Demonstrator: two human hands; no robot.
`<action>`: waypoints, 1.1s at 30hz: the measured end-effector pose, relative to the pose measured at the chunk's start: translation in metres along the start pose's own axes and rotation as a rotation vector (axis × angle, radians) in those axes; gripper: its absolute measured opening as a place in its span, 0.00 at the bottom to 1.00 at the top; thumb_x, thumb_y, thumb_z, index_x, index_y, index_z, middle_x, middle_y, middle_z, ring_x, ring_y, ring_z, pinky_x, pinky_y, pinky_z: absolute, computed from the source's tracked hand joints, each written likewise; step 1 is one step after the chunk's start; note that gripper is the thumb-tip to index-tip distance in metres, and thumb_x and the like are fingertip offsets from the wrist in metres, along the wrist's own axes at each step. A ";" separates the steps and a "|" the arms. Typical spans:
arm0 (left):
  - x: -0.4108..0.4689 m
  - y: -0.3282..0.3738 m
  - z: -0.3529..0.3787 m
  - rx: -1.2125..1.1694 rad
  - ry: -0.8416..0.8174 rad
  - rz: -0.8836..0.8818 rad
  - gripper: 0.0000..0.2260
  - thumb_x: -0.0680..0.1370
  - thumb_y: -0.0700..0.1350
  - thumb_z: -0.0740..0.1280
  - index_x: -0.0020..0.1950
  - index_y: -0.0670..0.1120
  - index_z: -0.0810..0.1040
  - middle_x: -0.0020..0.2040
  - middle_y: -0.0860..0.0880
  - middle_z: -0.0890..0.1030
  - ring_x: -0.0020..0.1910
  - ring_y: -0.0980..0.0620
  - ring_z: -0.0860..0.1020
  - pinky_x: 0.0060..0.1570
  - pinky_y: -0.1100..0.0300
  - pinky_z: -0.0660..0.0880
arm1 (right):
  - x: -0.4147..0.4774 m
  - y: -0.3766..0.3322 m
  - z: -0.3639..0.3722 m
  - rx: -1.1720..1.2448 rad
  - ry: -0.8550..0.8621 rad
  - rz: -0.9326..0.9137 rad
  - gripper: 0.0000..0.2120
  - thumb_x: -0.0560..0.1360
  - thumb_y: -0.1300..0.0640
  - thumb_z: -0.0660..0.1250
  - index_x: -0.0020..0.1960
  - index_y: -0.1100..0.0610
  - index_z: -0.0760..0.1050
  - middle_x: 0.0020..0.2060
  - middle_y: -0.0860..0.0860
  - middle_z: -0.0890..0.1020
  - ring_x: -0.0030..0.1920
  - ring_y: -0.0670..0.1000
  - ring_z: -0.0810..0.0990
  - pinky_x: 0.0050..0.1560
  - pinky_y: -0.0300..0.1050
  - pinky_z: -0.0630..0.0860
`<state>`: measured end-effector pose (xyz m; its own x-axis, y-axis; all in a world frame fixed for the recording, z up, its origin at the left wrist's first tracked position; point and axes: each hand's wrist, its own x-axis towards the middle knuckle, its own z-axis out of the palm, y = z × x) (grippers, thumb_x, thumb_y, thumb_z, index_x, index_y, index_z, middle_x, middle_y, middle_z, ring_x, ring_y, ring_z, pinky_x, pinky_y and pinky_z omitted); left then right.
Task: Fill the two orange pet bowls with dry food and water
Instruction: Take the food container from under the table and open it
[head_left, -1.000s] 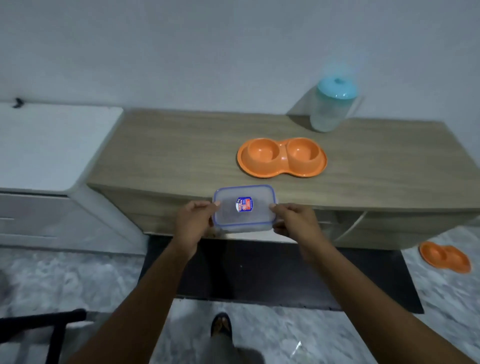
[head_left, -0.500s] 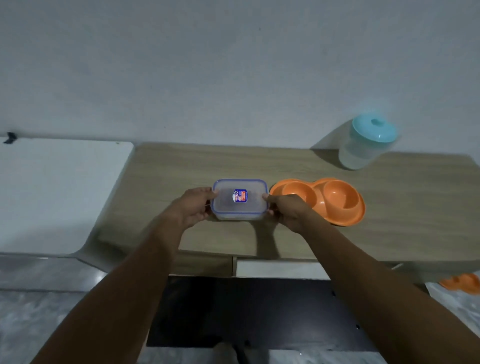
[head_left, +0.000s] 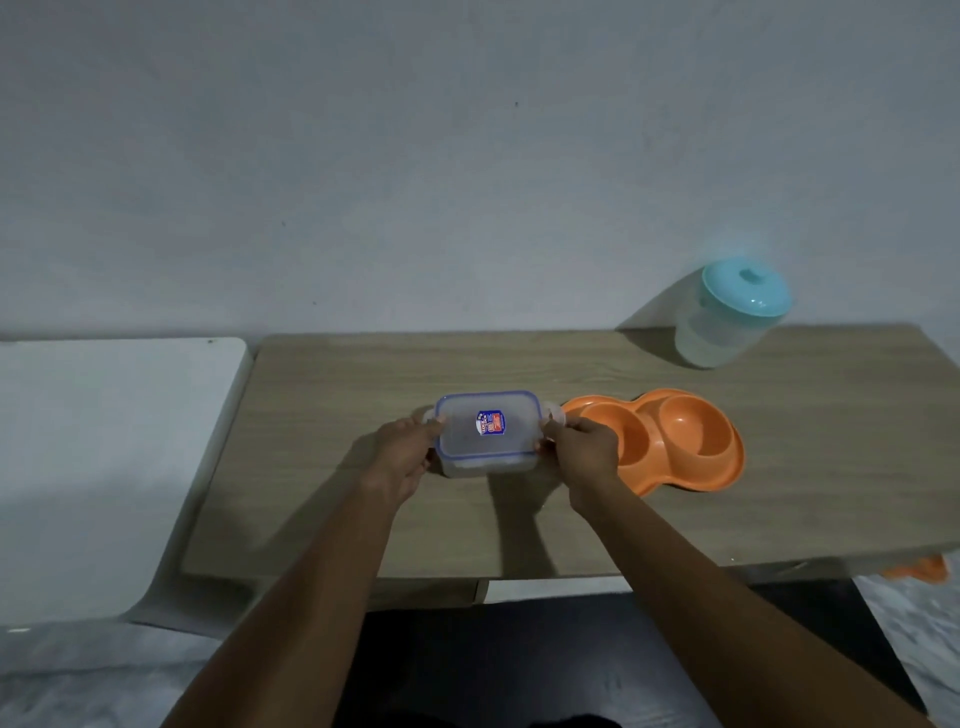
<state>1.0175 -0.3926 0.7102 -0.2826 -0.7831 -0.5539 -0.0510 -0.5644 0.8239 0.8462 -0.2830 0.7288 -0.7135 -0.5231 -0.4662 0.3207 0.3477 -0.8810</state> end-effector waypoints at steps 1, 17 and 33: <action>0.001 0.002 0.000 0.061 0.062 0.049 0.08 0.77 0.41 0.70 0.53 0.38 0.81 0.45 0.39 0.81 0.41 0.44 0.79 0.37 0.52 0.77 | -0.004 0.000 -0.001 0.033 0.000 0.003 0.05 0.74 0.63 0.75 0.48 0.61 0.80 0.39 0.59 0.84 0.32 0.52 0.82 0.39 0.46 0.81; 0.057 0.070 0.040 0.904 -0.264 0.196 0.21 0.80 0.52 0.66 0.41 0.33 0.80 0.45 0.32 0.81 0.42 0.43 0.79 0.36 0.59 0.66 | -0.029 0.029 0.035 0.292 -0.222 0.275 0.19 0.77 0.54 0.73 0.59 0.70 0.80 0.37 0.56 0.85 0.34 0.50 0.82 0.41 0.45 0.80; 0.089 0.075 0.046 0.473 -0.157 -0.051 0.19 0.66 0.45 0.81 0.50 0.34 0.83 0.48 0.39 0.85 0.43 0.43 0.83 0.45 0.49 0.80 | -0.027 0.020 0.048 0.301 -0.105 0.208 0.12 0.76 0.56 0.75 0.46 0.64 0.79 0.36 0.60 0.84 0.30 0.52 0.83 0.33 0.45 0.82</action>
<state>0.9447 -0.4930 0.7277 -0.4076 -0.6879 -0.6005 -0.4873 -0.3923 0.7801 0.9016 -0.2991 0.7199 -0.5515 -0.5474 -0.6294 0.6316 0.2189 -0.7438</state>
